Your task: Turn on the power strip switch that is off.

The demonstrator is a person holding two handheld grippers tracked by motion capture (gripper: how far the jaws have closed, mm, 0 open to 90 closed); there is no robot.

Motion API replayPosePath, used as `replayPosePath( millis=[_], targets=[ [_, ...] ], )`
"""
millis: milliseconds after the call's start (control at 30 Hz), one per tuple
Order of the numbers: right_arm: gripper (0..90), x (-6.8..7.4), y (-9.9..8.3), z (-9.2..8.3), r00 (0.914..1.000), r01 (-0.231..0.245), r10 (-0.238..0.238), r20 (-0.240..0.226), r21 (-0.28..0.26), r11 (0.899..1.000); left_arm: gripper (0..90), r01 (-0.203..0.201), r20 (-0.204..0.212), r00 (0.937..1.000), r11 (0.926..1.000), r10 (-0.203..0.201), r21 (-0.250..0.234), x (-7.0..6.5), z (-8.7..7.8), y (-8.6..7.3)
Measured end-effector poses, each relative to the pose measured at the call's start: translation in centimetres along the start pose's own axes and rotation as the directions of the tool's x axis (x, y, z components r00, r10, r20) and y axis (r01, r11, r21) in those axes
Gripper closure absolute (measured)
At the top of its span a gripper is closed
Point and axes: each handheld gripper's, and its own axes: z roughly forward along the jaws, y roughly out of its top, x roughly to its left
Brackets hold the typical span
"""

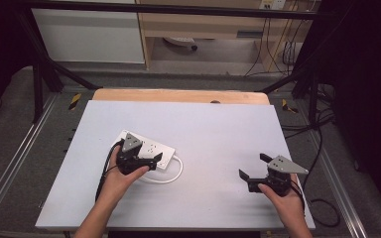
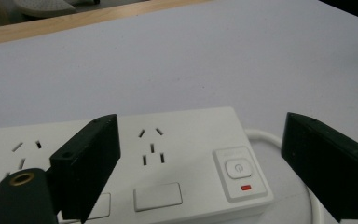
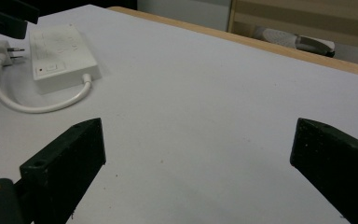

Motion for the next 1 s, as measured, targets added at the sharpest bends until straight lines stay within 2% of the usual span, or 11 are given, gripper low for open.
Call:
replayPosePath(
  millis=[100,233,467,600,667,1000],
  targets=[
    [3.7,0.0,0.0,0.0,1.0,0.0,0.0,0.0,0.0,1.0,8.5,-0.011,-0.004,0.9999,0.9997,0.011,-0.023,-0.2,-0.1,0.0],
    [3.6,0.0,0.0,0.0,1.0,-0.003,0.003,0.0,0.002,1.0,8.4,0.001,0.004,1.0,0.9984,-0.001,-0.056,-0.1,-0.4,0.2],
    [3.2,0.0,0.0,0.0,1.0,-0.009,0.009,-0.003,-0.001,1.0,8.4,0.001,0.002,1.0,0.9991,-0.001,-0.041,-0.1,-1.2,0.9],
    [3.1,-0.1,0.0,0.0,0.9999,-0.01,0.01,-0.004,-0.001,1.0,8.4,0.007,0.008,0.9999,0.9987,-0.007,-0.05,-0.1,-1.8,1.6],
    [3.1,-0.1,0.0,0.0,1.0,-0.009,0.009,-0.004,-0.003,1.0,8.4,-0.009,0.005,0.9999,0.9985,0.009,-0.054,-0.2,-2.2,2.0],
    [2.8,-0.2,0.0,-0.1,0.9999,-0.013,0.013,0.0,-0.009,1.0,8.4,-0.024,0.017,0.9995,0.9971,0.026,-0.072,-0.6,-3.8,2.9]
  ],
)
